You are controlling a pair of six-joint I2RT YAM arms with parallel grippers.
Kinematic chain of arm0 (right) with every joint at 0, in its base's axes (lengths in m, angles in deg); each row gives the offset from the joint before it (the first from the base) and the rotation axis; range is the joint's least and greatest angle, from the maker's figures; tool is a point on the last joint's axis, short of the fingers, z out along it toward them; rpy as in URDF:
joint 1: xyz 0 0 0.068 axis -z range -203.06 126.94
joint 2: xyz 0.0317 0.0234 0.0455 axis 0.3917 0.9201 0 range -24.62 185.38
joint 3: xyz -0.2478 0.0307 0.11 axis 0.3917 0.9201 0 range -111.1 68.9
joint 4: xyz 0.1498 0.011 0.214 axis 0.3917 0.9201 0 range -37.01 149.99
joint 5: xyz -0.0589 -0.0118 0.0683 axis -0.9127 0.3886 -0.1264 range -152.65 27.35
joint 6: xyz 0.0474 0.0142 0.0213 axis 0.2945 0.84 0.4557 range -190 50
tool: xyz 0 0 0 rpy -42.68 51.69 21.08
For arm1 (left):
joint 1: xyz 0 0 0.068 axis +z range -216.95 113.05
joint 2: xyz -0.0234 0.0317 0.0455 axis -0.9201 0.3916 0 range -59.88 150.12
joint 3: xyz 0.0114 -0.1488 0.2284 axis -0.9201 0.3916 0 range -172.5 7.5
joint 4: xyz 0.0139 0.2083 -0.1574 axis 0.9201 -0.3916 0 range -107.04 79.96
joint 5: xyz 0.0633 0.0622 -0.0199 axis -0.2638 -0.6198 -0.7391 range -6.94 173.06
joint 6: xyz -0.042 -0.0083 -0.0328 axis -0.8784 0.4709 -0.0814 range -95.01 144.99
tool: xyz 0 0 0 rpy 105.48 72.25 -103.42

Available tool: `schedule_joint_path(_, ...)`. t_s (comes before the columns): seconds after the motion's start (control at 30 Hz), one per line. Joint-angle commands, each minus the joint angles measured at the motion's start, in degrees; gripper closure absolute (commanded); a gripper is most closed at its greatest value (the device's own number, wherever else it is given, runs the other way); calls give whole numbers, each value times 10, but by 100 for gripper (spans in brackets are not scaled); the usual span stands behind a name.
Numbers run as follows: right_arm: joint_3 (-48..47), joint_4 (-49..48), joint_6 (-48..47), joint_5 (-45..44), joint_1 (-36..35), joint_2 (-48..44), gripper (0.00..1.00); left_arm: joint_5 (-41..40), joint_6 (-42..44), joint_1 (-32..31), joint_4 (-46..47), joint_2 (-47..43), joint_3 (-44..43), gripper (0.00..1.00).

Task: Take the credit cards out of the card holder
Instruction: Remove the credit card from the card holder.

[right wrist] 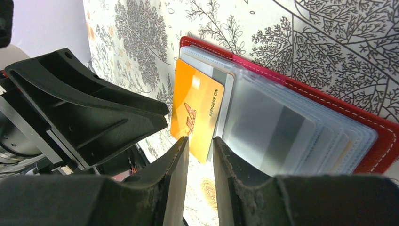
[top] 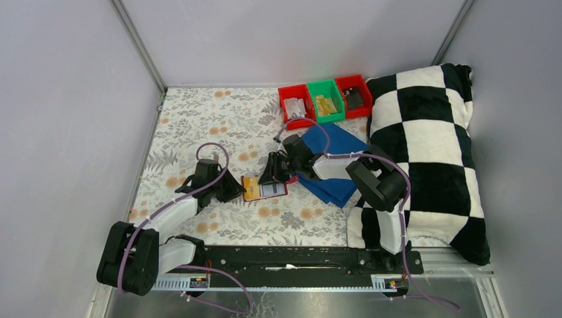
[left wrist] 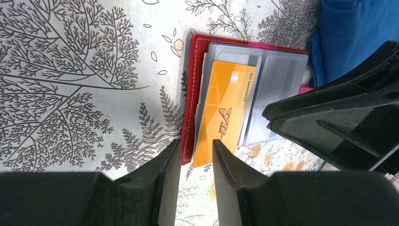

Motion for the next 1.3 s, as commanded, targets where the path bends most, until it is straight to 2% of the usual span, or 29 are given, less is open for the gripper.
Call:
schedule_joint_path(0.0,-4,0,-11,-11,-4,-32,67,-6,0,0,11,-13,-8,64)
schedule_joint_path(0.23,-18,-18,7,18,-5,-2,67,15,6,0,31,18,-20,57)
schedule_joint_path(0.6,-26,-32,15,46,-5,26,67,33,3,4,65,42,-13,57)
schedule_joint_path(1.27,-42,-36,18,63,-7,52,67,49,21,16,71,62,-22,58)
